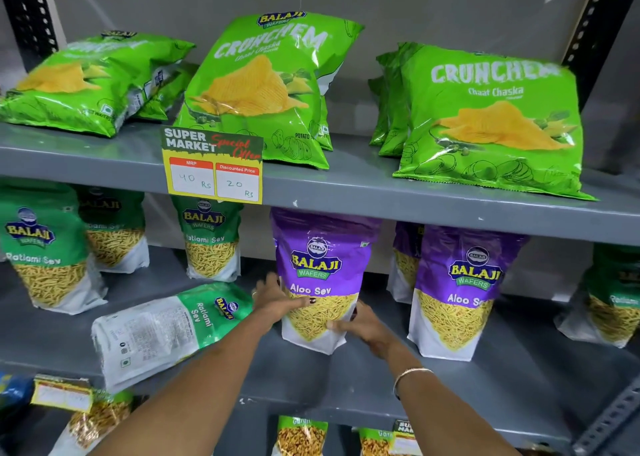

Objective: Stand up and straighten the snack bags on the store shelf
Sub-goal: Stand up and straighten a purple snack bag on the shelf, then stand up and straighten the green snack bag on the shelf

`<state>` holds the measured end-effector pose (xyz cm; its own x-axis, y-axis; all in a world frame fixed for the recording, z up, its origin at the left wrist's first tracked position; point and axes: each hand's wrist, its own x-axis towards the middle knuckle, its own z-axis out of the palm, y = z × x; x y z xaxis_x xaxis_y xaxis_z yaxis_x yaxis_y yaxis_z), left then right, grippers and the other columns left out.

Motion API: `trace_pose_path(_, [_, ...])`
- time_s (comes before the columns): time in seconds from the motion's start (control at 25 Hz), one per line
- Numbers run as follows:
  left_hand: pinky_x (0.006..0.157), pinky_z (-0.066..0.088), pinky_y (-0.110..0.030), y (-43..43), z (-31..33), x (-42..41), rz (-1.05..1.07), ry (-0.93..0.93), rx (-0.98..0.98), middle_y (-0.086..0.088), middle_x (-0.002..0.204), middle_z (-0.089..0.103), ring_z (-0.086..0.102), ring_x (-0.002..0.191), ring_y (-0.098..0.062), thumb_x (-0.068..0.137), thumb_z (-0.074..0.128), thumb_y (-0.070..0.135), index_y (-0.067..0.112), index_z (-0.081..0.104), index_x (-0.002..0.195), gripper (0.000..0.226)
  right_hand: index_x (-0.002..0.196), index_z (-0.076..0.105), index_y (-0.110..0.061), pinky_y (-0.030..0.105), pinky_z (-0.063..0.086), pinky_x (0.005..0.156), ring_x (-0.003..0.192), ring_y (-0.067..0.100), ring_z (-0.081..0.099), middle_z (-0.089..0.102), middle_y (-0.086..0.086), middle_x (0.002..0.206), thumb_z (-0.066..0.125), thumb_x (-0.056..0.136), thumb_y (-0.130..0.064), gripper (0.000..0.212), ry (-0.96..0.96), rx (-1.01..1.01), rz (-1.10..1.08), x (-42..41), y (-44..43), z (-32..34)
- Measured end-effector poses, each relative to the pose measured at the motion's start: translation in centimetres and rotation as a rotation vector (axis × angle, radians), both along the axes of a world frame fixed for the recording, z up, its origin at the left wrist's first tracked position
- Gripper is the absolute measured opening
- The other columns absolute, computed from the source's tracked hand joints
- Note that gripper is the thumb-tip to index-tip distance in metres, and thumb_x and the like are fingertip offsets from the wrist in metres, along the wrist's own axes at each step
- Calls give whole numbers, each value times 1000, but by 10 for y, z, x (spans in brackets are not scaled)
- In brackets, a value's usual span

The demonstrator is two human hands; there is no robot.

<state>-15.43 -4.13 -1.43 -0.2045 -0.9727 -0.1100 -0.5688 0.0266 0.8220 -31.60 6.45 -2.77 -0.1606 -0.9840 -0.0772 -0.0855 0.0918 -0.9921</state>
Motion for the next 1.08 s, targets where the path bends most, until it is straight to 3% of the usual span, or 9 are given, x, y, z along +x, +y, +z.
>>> trace_pose_path(0.24, [103,43,-46,19,-1,-3,22,116,31,-9,126,59,56,118,-27,60,85,28,15,25,100,74,129,38,14,15,58,66,79,10,67,56,20,117,58,69,32,66,8,-67,-29,0,-8,1])
trace_pose_path(0.44, [110,37,-38,12,1,26,-167,81,100,-17,146,36,39,134,-29,68,82,20,5,25,134,88,126,45,14,20,59,73,82,11,70,60,26,119,65,72,22,58,153,57,-52,1,-9,5])
trace_pose_path(0.6, [108,38,-32,-31,9,100,-199,-245,-12,-16,151,31,38,136,-29,79,69,37,3,27,144,84,87,58,0,8,41,32,43,6,53,61,2,60,68,81,0,11,500,494,-22,18,3,31])
trace_pose_path(0.68, [99,43,-27,-57,13,149,-226,-339,-48,-17,147,40,44,132,-30,85,63,36,6,35,143,71,70,55,-1,13,36,23,26,9,48,51,-1,46,64,83,1,17,508,650,-99,41,4,41])
trace_pose_path(0.76, [80,38,-19,-85,9,198,-319,-346,-69,-17,143,47,47,129,-32,91,57,28,13,38,143,58,55,45,-6,20,39,30,17,9,41,43,-1,25,64,82,-3,33,526,748,-186,77,-8,45])
trace_pose_path(0.88, [90,43,-39,-112,-6,251,-351,-287,62,-22,142,46,46,128,-39,93,51,32,16,38,142,53,58,47,-4,28,56,69,41,21,50,49,13,48,63,85,-19,35,466,891,-118,138,-31,41])
trace_pose_path(0.92, [90,44,-41,-120,-12,266,-307,-229,129,-20,143,46,45,129,-39,92,53,35,15,39,141,55,59,47,-4,53,11,102,44,21,49,47,14,55,67,80,-20,33,340,832,-131,162,-41,36])
trace_pose_path(0.96, [87,43,-39,-124,-18,278,-239,-141,209,-16,143,46,44,130,-37,90,56,36,14,41,140,57,58,45,-7,21,8,44,39,18,45,44,11,54,70,73,-19,32,188,729,-184,184,-49,30])
trace_pose_path(1.08, [87,44,-38,-135,-33,294,-221,82,435,-12,138,52,50,124,-32,88,60,35,12,48,134,52,62,43,-13,14,25,36,27,10,42,48,0,40,67,81,-19,31,-144,505,-368,235,-74,3])
